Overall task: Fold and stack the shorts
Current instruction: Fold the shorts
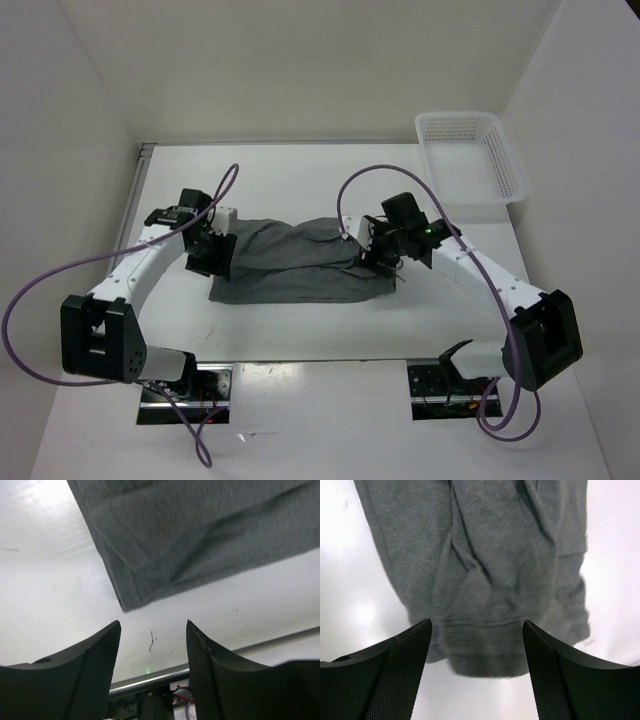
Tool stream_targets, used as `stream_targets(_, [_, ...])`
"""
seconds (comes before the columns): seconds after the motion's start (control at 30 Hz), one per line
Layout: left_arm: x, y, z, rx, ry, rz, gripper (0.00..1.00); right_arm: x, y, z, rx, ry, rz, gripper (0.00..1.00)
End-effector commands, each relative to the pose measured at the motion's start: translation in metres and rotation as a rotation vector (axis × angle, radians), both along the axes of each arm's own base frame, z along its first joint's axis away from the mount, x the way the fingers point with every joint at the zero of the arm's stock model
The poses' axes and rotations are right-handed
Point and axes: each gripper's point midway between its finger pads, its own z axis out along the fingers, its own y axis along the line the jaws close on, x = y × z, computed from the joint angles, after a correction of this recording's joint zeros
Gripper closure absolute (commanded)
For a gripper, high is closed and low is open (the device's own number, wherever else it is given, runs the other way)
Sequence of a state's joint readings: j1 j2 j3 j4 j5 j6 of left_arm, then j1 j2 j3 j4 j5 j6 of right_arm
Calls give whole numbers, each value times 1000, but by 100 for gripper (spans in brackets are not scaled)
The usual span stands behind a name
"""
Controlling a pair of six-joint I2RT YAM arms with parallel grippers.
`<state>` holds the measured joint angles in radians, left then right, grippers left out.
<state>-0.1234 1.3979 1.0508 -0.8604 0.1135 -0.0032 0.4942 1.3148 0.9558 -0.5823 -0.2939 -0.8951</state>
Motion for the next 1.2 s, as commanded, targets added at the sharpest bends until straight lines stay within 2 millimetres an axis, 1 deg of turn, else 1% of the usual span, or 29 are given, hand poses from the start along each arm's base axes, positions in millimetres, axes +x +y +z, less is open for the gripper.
stream_targets(0.0, [-22,-2,11,-17,-5,-14,37,12,1,38,150,36,-178,21])
stream_targets(0.03, [-22,-3,16,-29,-26,-17,35,24,-5,61,268,84,-327,21])
stream_targets(0.07, [-21,-2,22,-40,-38,-5,33,25,-1,73,357,137,-359,21])
stream_targets(0.1, [-14,-4,27,-66,-64,-3,32,30,-4,84,426,166,-416,21])
stream_targets(0.13, [-2,-4,37,-81,-109,3,31,44,-19,101,539,212,-562,21])
stream_targets(0.17, [12,1,40,-83,-148,26,31,46,-22,104,596,271,-607,20])
stream_targets(0.2, [18,-2,42,-118,-152,27,31,50,-28,108,638,305,-654,20])
stream_targets(0.23, [22,-4,36,-145,-119,30,32,54,-43,106,684,363,-745,20])
stream_targets(0.27, [28,-5,38,-174,-117,34,34,56,-47,98,694,416,-782,23])
stream_targets(0.3, [30,-12,32,-224,-87,26,40,53,-50,91,693,466,-812,27])
stream_targets(0.33, [34,-12,30,-241,-88,29,42,52,-49,85,685,498,-831,29])
stream_targets(0.37, [36,-14,29,-253,-87,24,44,54,-51,73,662,524,-856,31])
stream_targets(0.4, [33,-16,18,-261,-57,25,44,50,-53,63,649,549,-885,32])
stream_targets(0.43, [38,-16,16,-261,-68,24,44,51,-54,55,639,553,-898,35])
stream_targets(0.47, [36,-16,11,-261,-50,26,44,51,-55,52,643,563,-927,35])
stream_targets(0.53, [47,-8,8,-260,-67,50,44,57,-58,45,644,561,-978,38])
stream_targets(0.57, [47,-8,6,-260,-58,51,42,56,-58,42,647,568,-985,38])
stream_targets(0.6, [53,-2,4,-251,-62,68,40,60,-61,40,654,571,-1001,39])
stream_targets(0.63, [56,2,2,-251,-66,80,40,62,-60,37,662,587,-1019,39])
stream_targets(0.7, [56,3,-7,-264,-36,91,36,62,-58,32,667,613,-1026,39])
stream_targets(0.73, [56,2,-5,-288,-36,92,33,60,-58,25,658,629,-1034,39])
stream_targets(0.8, [56,4,-12,-300,-12,106,28,58,-58,19,652,652,-1049,39])
stream_targets(0.87, [55,7,-18,-301,2,117,26,55,-57,8,649,675,-1067,39])
stream_targets(0.9, [54,5,-23,-316,22,116,26,53,-57,6,650,692,-1083,39])
stream_targets(0.93, [54,2,-25,-330,33,113,24,56,-56,4,656,695,-1088,39])
stream_targets(0.97, [53,-2,-28,-355,51,109,22,52,-56,-5,642,717,-1099,39])
stream_targets(1.0, [55,-2,-28,-355,42,107,22,54,-56,-4,646,709,-1095,39])
stream_targets(1.07, [57,-6,-29,-384,55,101,22,53,-55,-11,638,739,-1096,39])
stream_targets(1.17, [59,-11,-31,-417,70,95,23,54,-51,-16,642,770,-1082,39])
